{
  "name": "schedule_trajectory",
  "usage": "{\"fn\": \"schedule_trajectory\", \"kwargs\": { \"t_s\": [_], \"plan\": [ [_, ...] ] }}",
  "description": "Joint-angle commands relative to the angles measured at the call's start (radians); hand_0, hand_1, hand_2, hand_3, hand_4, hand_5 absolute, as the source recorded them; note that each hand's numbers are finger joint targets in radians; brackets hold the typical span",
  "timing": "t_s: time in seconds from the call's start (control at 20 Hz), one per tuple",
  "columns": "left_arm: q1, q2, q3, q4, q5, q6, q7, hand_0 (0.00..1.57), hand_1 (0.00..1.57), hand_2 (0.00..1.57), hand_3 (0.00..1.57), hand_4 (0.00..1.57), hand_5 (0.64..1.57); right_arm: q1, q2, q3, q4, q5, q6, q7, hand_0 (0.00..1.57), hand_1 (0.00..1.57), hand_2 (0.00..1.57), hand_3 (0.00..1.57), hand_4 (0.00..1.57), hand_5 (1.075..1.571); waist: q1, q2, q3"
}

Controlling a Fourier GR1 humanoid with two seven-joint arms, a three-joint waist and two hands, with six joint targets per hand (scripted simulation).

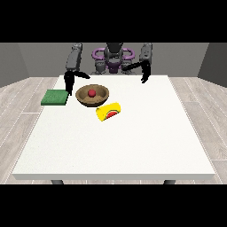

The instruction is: Pick the cup and pour the ball into the bowl, then pick the bowl and place it on the pad

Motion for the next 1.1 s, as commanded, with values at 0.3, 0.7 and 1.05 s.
{"fn": "schedule_trajectory", "kwargs": {
  "t_s": [0.3, 0.7, 1.05],
  "plan": [
    [0.058, 0.075, 0.055, -0.131, 0.089, -0.159, -0.038, 0.0, 0.0, 0.0, 0.0, 0.0, 1.565, -0.106, -0.071, -0.076, 0.25, -0.049, 0.022, -0.139, 0.0, 0.0, 0.0, 0.0, 0.25, 1.567, 0.039, 0.048, 0.0049],
    [0.121, 0.108, 0.107, -0.164, 0.098, -0.196, -0.057, 0.0, 0.0, 0.0, 0.0, 0.0, 1.566, -0.17, -0.035, -0.027, 0.385, -0.017, -0.037, -0.194, 0.0, 0.0, 0.0, 0.0, 0.09, 1.563, 0.014, 0.037, 0.0044],
    [0.09, 0.104, 0.099, -0.217, 0.087, -0.195, -0.068, 0.0, 0.0, 0.0, 0.0, 0.0, 1.566, -0.193, -0.012, -0.085, 0.488, -0.068, -0.094, -0.143, 0.0, 0.0, 0.0, 0.0, 0.46, 1.547, 0.038, 0.127, 0.0048]
  ]
}}
